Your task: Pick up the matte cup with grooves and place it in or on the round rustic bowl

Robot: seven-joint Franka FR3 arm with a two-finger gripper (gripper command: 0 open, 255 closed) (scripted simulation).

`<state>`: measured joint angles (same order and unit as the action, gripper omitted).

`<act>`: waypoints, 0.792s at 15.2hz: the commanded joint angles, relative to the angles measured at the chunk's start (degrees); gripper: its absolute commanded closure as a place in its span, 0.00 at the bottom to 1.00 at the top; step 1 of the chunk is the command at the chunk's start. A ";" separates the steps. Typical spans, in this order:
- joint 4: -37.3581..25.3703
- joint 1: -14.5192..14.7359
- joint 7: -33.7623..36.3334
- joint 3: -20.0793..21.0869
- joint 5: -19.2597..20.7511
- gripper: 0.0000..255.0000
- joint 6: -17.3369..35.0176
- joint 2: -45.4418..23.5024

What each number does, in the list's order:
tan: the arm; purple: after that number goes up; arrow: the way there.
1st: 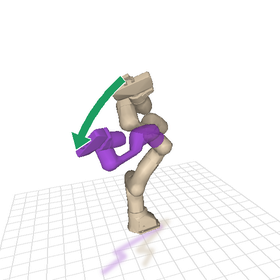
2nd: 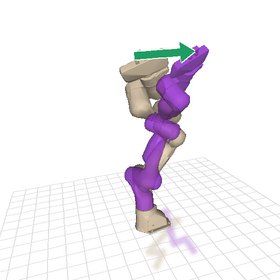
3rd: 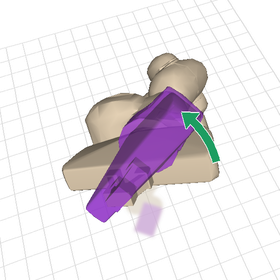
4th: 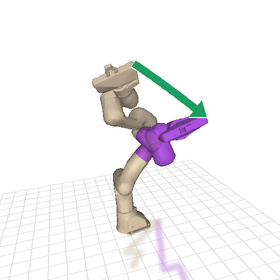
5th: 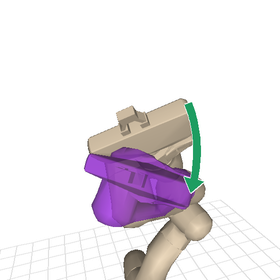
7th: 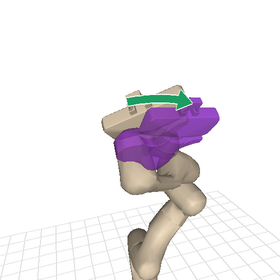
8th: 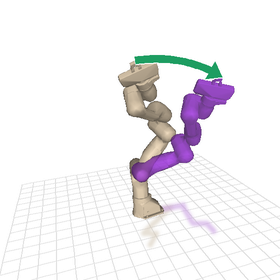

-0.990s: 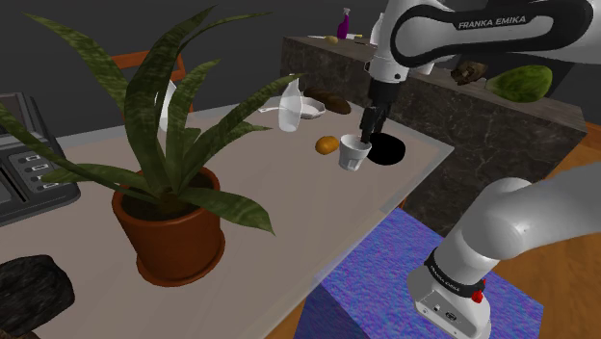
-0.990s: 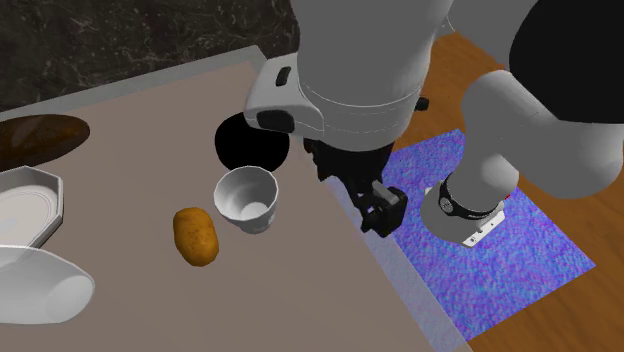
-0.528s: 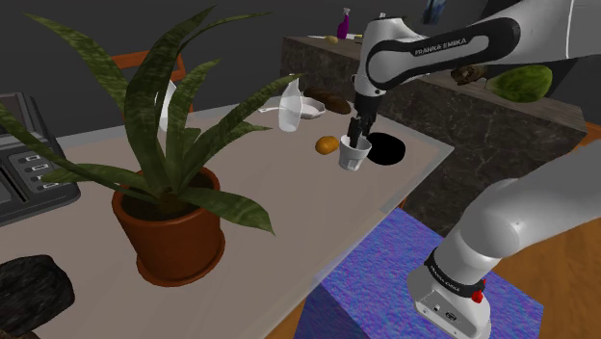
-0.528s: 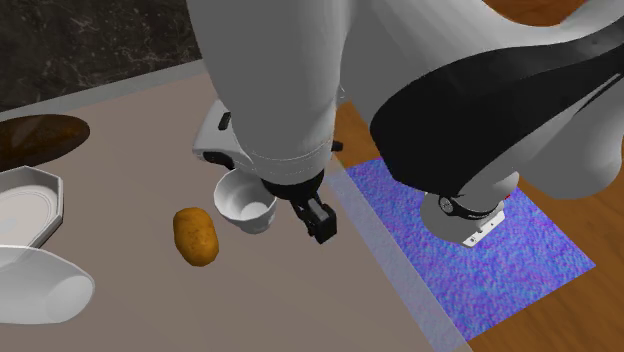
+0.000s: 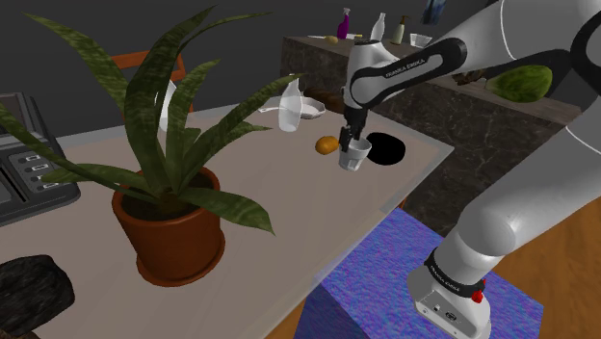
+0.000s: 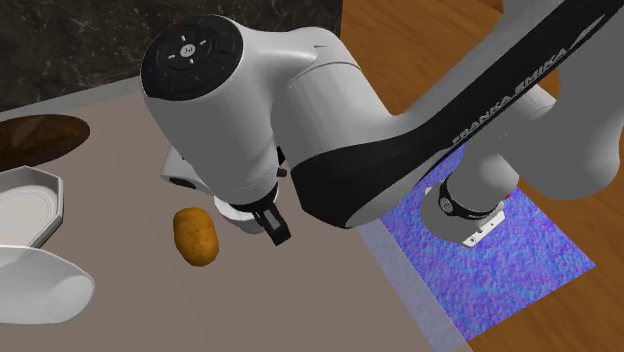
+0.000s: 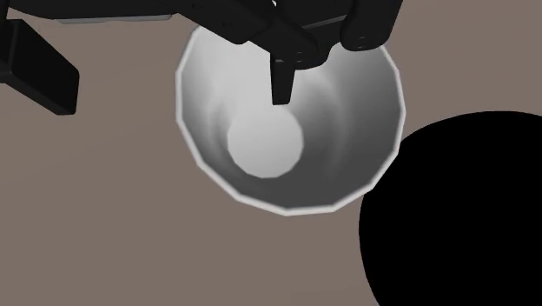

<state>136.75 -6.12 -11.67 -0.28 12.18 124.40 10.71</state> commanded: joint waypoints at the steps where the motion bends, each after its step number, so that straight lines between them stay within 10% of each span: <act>1: 0.43 -0.21 0.22 -0.14 0.50 0.00 1.92 -1.39; 12: 2.10 -0.59 0.61 -0.48 1.22 0.00 5.63 -3.42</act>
<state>138.85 -6.71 -11.06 -0.75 13.40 130.02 7.30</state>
